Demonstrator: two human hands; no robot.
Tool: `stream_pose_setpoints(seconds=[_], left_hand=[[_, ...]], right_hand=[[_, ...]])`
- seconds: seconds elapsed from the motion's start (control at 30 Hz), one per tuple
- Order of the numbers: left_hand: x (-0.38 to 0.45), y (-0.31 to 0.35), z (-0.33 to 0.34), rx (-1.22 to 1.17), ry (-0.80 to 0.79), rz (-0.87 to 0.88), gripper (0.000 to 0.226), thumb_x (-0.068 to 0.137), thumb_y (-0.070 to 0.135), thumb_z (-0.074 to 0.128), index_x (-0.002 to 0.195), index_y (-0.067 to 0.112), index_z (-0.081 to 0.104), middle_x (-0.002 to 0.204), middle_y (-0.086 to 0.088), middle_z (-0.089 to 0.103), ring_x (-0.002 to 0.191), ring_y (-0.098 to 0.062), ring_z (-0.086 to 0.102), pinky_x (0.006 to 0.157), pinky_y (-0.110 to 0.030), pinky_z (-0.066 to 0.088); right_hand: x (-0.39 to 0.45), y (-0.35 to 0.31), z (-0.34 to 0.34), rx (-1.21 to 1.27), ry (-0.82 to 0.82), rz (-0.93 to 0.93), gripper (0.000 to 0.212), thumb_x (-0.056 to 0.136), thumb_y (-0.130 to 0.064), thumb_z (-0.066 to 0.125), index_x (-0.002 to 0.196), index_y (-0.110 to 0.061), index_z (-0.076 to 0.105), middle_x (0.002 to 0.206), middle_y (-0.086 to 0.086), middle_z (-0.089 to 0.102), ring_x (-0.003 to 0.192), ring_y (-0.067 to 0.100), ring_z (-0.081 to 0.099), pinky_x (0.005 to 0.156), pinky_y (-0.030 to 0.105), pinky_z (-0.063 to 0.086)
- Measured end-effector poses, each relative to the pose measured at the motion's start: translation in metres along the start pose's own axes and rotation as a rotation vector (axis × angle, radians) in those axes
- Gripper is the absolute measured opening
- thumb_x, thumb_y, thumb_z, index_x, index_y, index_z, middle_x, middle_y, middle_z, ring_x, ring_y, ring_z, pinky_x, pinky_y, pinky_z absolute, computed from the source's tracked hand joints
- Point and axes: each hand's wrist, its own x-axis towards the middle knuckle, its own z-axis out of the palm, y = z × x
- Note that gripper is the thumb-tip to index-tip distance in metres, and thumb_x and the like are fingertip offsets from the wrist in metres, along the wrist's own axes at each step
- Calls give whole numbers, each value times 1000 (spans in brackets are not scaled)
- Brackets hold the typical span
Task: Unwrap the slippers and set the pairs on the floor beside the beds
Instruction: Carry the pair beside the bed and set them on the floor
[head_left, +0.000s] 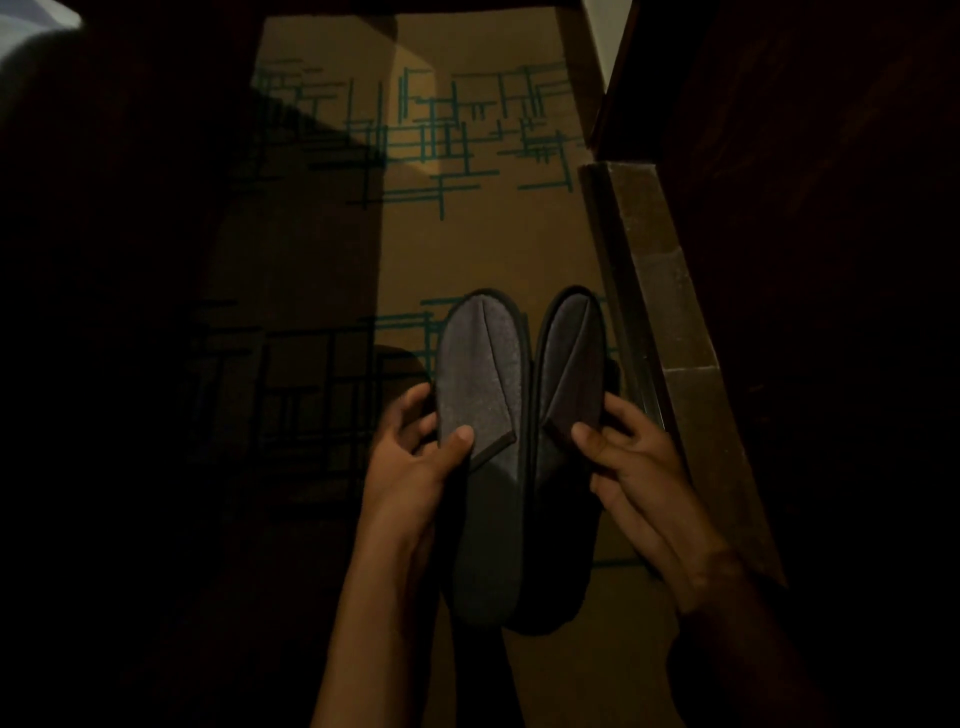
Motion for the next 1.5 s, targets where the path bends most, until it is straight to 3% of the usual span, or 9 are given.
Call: stream_pose_setpoints(seconds=[0.1, 0.37, 0.67, 0.8, 0.9, 1.07, 1.17, 1.37, 1.5], left_hand=[[2, 3, -5, -7, 38, 24, 57, 91, -7, 61, 136, 25, 50, 123, -13, 65, 91, -16, 70, 63, -23, 61], [4, 7, -15, 53, 60, 53, 29, 93, -3, 61, 100, 25, 62, 83, 7, 78, 69, -6, 75, 55, -18, 58], [5, 3, -23, 83, 117, -19, 20, 92, -2, 63, 100, 16, 65, 84, 4, 77, 67, -7, 75, 58, -22, 57], [9, 6, -25, 109, 175, -28, 20, 93, -1, 62, 105, 16, 61, 85, 3, 71, 70, -8, 68, 59, -23, 52], [13, 11, -24, 127, 191, -30, 23, 93, -2, 61, 108, 16, 59, 83, 3, 68, 72, -8, 64, 61, -24, 48], [30, 28, -25, 286, 154, 24, 25, 94, -5, 58, 110, 14, 61, 79, 4, 66, 56, 0, 66, 46, -9, 50], [44, 35, -26, 389, 139, 49, 27, 94, -5, 57, 118, 7, 64, 93, -6, 68, 72, -10, 62, 51, -8, 50], [82, 44, -11, 665, 57, 193, 35, 92, -9, 59, 128, -10, 59, 124, -26, 65, 103, -19, 56, 66, -12, 41], [107, 48, 3, 803, -60, 222, 33, 92, -9, 60, 125, -12, 61, 123, -30, 66, 92, -20, 61, 56, -3, 44]], right_hand=[[1, -1, -5, -6, 41, -10, 44, 93, 9, 53, 131, -13, 54, 110, 12, 75, 99, 24, 74, 79, 33, 62], [1, 5, -15, -12, 163, -4, 34, 93, 7, 55, 125, -3, 58, 116, 19, 72, 98, 23, 73, 73, 28, 62], [-9, 20, -22, -122, 198, 45, 19, 93, 1, 58, 111, -1, 63, 108, 18, 74, 97, 27, 74, 69, 30, 59], [-12, 25, -21, -172, 242, 78, 28, 95, -4, 59, 122, -3, 58, 122, 19, 68, 115, 34, 64, 94, 48, 53], [-16, 29, -19, -108, 227, 99, 15, 94, 0, 58, 107, -5, 63, 110, 18, 73, 102, 31, 70, 82, 43, 57], [-23, 43, -14, 19, 184, 166, 33, 90, 9, 58, 119, -6, 59, 116, 19, 71, 108, 33, 68, 86, 45, 57], [-27, 53, -9, 98, 253, 208, 48, 89, 11, 60, 134, -5, 51, 129, 22, 62, 113, 34, 63, 91, 49, 53], [-41, 80, 9, -20, 403, 322, 16, 90, 3, 64, 104, 3, 58, 118, 26, 65, 102, 38, 66, 69, 37, 56], [-42, 89, 16, 43, 420, 433, 13, 91, -3, 67, 101, -1, 59, 116, 22, 62, 88, 31, 63, 63, 37, 55]])
